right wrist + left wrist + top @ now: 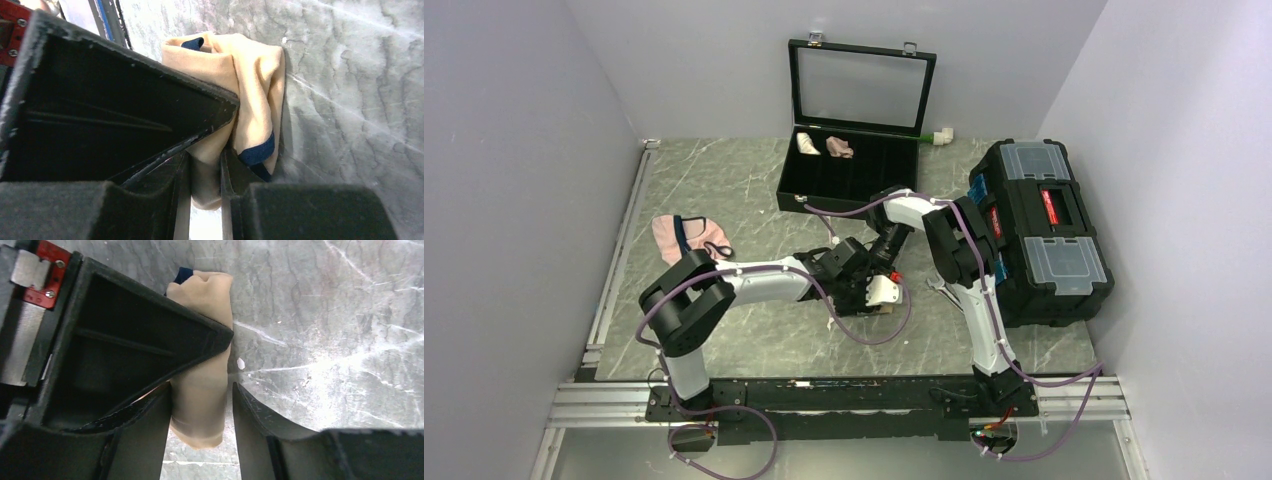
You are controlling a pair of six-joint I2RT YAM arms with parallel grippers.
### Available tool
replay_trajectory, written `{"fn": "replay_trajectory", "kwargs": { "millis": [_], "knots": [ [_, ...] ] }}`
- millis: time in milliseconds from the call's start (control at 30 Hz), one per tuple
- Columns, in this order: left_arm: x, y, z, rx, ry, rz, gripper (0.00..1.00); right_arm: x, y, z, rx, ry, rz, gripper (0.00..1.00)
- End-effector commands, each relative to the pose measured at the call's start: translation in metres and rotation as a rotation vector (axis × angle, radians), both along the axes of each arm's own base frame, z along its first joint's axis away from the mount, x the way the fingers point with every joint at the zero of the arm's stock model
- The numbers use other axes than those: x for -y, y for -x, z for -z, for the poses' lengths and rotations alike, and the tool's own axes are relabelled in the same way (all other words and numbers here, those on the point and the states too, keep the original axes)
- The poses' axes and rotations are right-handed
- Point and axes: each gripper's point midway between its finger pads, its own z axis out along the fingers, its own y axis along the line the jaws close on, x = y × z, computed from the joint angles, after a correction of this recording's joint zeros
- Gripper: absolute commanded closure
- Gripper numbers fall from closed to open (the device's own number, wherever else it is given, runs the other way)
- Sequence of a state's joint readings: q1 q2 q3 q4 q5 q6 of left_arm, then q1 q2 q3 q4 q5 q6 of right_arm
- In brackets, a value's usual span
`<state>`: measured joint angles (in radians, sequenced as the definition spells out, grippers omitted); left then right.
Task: Roll the underwear
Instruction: Roll the underwear to the center of the board.
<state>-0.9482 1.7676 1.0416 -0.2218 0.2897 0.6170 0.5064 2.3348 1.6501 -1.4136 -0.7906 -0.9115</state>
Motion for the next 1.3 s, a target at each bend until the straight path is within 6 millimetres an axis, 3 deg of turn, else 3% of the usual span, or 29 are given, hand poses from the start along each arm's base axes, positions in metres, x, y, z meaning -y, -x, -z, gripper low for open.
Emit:
{"fn": "replay_trajectory", "kwargs": {
  "millis": [0,100,267,333,400,600,800,1033,1267],
  "knots": [
    [0.011,-0.001,0.002,-0.006,0.011,0.009,0.50,0.003,-0.012,0.035,0.107,0.000,-0.072,0.99],
    [0.004,0.006,0.015,-0.041,-0.017,0.005,0.57,0.001,-0.013,0.033,0.119,-0.004,-0.062,0.97],
    [-0.004,0.017,0.034,-0.114,-0.070,0.014,0.92,-0.001,-0.018,0.027,0.156,-0.006,-0.046,0.91],
    [-0.006,0.019,0.039,-0.139,-0.086,0.019,1.00,-0.001,-0.022,0.023,0.181,-0.003,-0.034,0.85],
    [-0.008,0.021,0.042,-0.168,-0.099,0.025,1.00,0.000,-0.026,0.017,0.212,-0.007,-0.020,0.76],
    [-0.018,0.022,0.052,-0.225,-0.145,0.022,1.00,0.010,-0.043,-0.001,0.275,-0.008,0.030,0.63],
    [-0.025,0.019,0.060,-0.279,-0.173,0.000,1.00,0.030,-0.057,-0.025,0.322,-0.029,0.096,0.60],
    [-0.024,0.007,0.054,-0.392,-0.141,-0.051,1.00,0.055,-0.056,-0.048,0.384,-0.063,0.204,0.59],
    [-0.028,-0.003,0.055,-0.564,-0.140,-0.103,1.00,0.075,-0.068,-0.071,0.541,-0.059,0.367,0.60]
  ]
}}
